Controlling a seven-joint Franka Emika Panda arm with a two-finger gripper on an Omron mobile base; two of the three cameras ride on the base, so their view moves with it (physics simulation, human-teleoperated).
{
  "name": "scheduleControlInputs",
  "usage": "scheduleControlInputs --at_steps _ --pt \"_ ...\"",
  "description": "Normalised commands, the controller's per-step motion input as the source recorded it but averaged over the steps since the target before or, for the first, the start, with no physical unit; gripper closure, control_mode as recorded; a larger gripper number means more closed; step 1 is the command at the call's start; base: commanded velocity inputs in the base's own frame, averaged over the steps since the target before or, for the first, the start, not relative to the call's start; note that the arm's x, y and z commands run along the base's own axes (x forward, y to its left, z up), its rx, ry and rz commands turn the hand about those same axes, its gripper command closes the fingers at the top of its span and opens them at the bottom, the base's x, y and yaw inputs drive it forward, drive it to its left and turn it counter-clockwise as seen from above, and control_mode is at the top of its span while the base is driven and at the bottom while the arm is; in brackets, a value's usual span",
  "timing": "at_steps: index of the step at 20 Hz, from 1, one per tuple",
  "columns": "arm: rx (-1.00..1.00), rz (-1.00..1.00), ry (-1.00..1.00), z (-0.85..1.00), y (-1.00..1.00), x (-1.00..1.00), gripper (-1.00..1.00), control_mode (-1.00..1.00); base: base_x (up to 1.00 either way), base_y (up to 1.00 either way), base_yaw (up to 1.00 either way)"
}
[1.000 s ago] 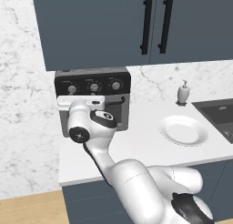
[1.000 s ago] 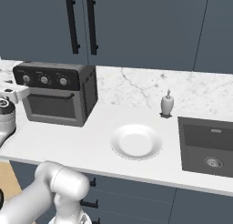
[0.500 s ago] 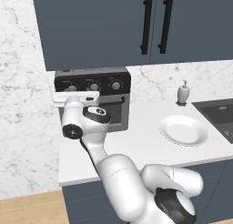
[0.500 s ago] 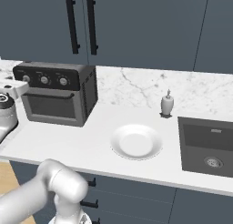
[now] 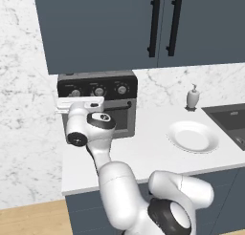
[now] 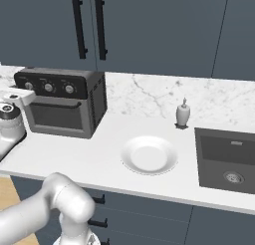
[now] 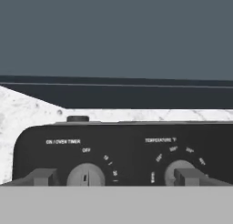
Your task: Pick up the kebab skewer and baguette bread, and place them inside the toaster oven. Close the toaster oven door and start by setting the timer.
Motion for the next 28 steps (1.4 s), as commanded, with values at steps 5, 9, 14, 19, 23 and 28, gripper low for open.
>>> scheduleControlInputs --at_steps 5,9,14,19,23,28 --pt "0.00 0.00 0.00 0.00 0.04 0.10 -1.00 -1.00 0.00 0.00 0.00" --pt "0.00 0.00 0.00 -0.09 0.13 0.08 -1.00 -1.00 0.00 0.00 0.00" --pt "0.00 0.00 0.00 -0.09 0.09 0.14 -1.00 -1.00 0.00 0.00 0.00" --pt "0.00 0.00 0.00 0.00 0.02 0.13 -1.00 -1.00 0.00 0.00 0.00" --pt "0.00 0.00 0.00 -0.05 0.00 0.19 -1.00 -1.00 0.00 0.00 0.00" --pt "0.00 0.00 0.00 -0.01 0.00 0.20 -1.00 -1.00 0.00 0.00 0.00"
